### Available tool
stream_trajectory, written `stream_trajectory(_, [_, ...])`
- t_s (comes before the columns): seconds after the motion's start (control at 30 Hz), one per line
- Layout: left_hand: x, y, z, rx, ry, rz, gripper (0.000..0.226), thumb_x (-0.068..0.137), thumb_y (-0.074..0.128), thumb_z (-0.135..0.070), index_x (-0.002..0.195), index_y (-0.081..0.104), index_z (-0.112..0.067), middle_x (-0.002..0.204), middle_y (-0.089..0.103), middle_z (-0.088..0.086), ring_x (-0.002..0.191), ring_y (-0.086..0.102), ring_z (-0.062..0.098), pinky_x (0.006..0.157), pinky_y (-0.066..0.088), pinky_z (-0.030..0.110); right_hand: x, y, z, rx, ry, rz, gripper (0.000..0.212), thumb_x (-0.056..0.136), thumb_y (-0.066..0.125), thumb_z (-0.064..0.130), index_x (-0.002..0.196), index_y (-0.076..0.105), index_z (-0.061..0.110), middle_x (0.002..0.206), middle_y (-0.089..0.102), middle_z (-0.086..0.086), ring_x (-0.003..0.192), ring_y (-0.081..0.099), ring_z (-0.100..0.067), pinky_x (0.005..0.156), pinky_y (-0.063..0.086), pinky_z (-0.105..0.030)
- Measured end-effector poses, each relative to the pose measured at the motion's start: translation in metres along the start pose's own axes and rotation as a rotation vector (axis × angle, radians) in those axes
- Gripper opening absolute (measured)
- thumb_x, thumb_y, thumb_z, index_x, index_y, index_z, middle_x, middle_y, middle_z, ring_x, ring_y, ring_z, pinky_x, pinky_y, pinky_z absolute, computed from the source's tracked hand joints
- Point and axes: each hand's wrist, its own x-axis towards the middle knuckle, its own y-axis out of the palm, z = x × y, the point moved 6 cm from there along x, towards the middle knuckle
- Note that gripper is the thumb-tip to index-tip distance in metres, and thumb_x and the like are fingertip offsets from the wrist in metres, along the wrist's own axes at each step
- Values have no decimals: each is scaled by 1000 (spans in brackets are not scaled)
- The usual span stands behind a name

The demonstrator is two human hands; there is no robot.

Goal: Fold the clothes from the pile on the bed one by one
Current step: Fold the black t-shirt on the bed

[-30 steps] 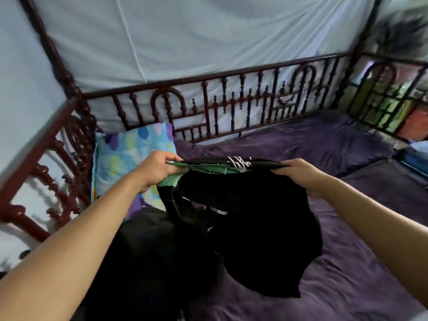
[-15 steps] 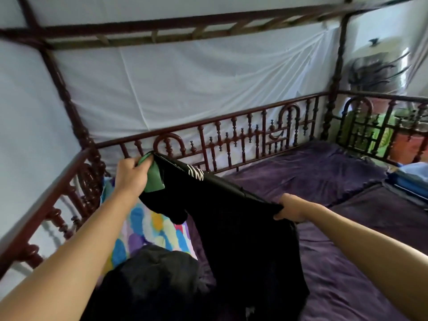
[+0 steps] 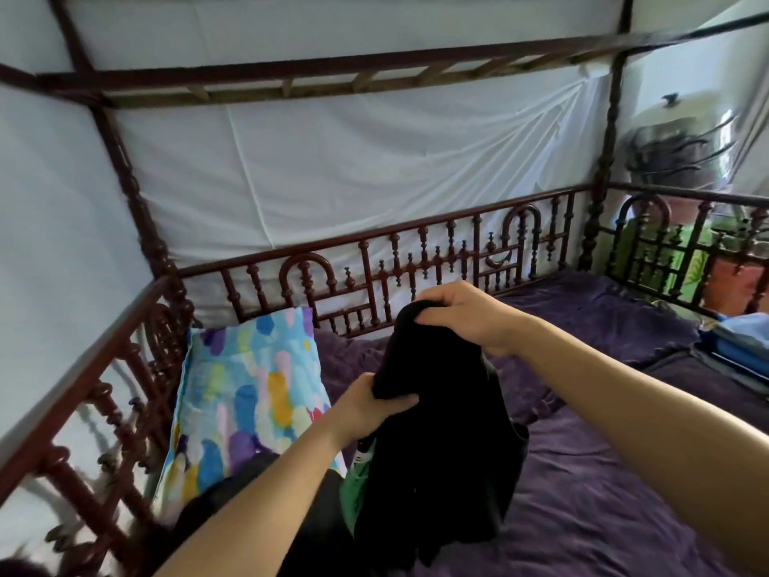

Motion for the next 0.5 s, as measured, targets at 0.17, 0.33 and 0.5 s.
stream_trajectory(0.17, [14, -52, -21, -141, 84, -385, 19, 93, 54, -3, 96, 72, -10, 93, 73, 11, 87, 67, 22, 77, 53, 32, -29, -29, -38, -288, 181, 132, 32, 68, 86, 20, 95, 70, 13, 85, 71, 3, 76, 68, -13, 66, 52, -26])
stream_trajectory(0.33, [27, -62, -60, 28, 185, -250, 31, 91, 43, 6, 81, 70, -8, 69, 64, 6, 65, 59, 18, 61, 41, 25, -45, -35, -130, -845, 458, 65, 51, 60, 84, 39, 99, 63, 15, 93, 65, -2, 88, 63, -22, 63, 44, -25])
stream_trajectory(0.5, [17, -110, -69, -135, 265, -507, 29, 83, 43, 4, 79, 70, -6, 79, 67, 12, 76, 63, 25, 71, 48, 36, -56, -35, -170, -387, 451, 34, 9, 65, 70, 21, 59, 67, 26, 55, 58, 10, 50, 59, -7, 48, 36, -13])
